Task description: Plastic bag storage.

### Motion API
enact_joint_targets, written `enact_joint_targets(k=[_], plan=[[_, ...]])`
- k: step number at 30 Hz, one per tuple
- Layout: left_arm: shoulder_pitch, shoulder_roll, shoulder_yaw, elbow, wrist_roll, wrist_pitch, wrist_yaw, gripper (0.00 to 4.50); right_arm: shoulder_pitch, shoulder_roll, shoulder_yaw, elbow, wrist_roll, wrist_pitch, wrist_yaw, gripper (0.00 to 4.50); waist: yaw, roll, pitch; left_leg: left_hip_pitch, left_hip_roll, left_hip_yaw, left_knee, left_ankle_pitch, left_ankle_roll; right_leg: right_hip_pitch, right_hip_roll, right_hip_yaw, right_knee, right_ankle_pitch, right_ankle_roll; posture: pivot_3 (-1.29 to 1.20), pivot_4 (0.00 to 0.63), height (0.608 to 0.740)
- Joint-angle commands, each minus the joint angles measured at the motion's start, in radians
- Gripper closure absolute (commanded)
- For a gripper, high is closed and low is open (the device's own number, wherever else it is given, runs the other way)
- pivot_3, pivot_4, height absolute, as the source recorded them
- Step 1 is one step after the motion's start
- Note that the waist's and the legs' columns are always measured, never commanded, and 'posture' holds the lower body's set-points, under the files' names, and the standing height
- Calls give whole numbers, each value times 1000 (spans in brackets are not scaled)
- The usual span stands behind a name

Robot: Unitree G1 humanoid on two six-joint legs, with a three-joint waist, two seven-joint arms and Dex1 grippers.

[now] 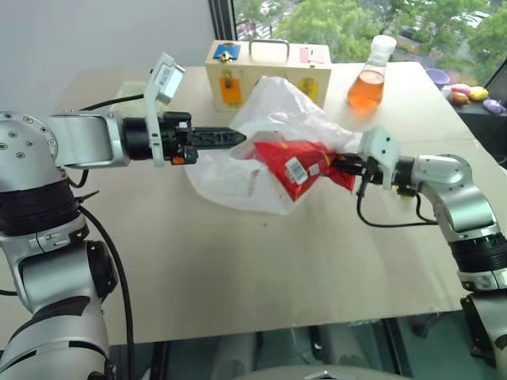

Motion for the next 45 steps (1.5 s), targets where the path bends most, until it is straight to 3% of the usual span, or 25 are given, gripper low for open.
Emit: enact_joint_targets(k=[1,10,15,20,23,25,27,30,35,40,42,45], plan=[[-5,-42,12,-71,-2,-47,3,4500,-29,47,42,-38,-62,-32,-54,4486,0,0,0,0,0,0,0,0,0,0,0,0,0,0,0,0,150,740],[84,-187,70,-182,-85,-104,164,4500,-75,193,171,-157,-123,-23,-79,4486,0,0,0,-2,0,2,0,2,-3,-3,-1,2,1,0,0,0,150,740],[159,-239,71,-246,-174,-158,292,4500,-179,279,210,71,-286,-129,-255,4486,2,0,0,-1,0,1,0,2,-3,-3,-1,2,3,0,0,0,150,740],[207,-319,47,-307,-169,-276,396,4500,-250,364,252,319,-348,-221,-293,4486,1,0,0,-1,0,2,0,3,-5,-3,-1,2,3,0,0,0,150,740],[240,-360,37,-328,-173,-337,456,4500,-269,389,213,378,-356,-240,-353,3685,2,0,0,-1,0,2,0,3,-5,-3,-1,3,2,0,0,0,150,740],[265,-386,32,-333,-191,-369,491,4500,-265,374,197,359,-377,-225,-386,2750,5,0,0,-2,0,2,0,3,-5,-3,-1,3,2,0,0,0,150,740],[292,-394,23,-334,-182,-390,495,4500,-241,356,174,304,-378,-193,-399,1521,5,0,0,-2,-1,2,-1,3,-5,-3,-2,2,1,0,0,0,150,740],[309,-409,3,-316,-136,-437,510,4500,-140,332,131,106,-279,-91,-315,87,6,0,0,-2,-1,2,-1,3,-5,-3,-1,2,1,0,0,0,150,740],[302,-412,-26,-261,-26,-511,492,4500,46,232,65,-326,-43,105,-145,34,11,0,0,-2,-1,1,-1,1,-2,-3,-1,1,0,0,0,0,150,740],[270,-420,-60,-198,91,-582,437,4500,216,110,-125,-684,184,352,-154,34,12,0,0,0,-1,0,-1,0,0,-1,0,0,0,0,0,0,150,740],[259,-422,-81,-191,129,-595,404,4500,293,12,-203,-754,173,432,-178,34,21,0,0,0,-1,-1,-1,0,0,1,0,-1,-1,0,0,0,150,740],[247,-416,-104,-184,184,-609,367,4500,402,-171,-251,-724,24,464,-219,34,28,0,0,0,-1,-1,-1,0,0,4,0,-2,-6,0,0,0,150,740]])
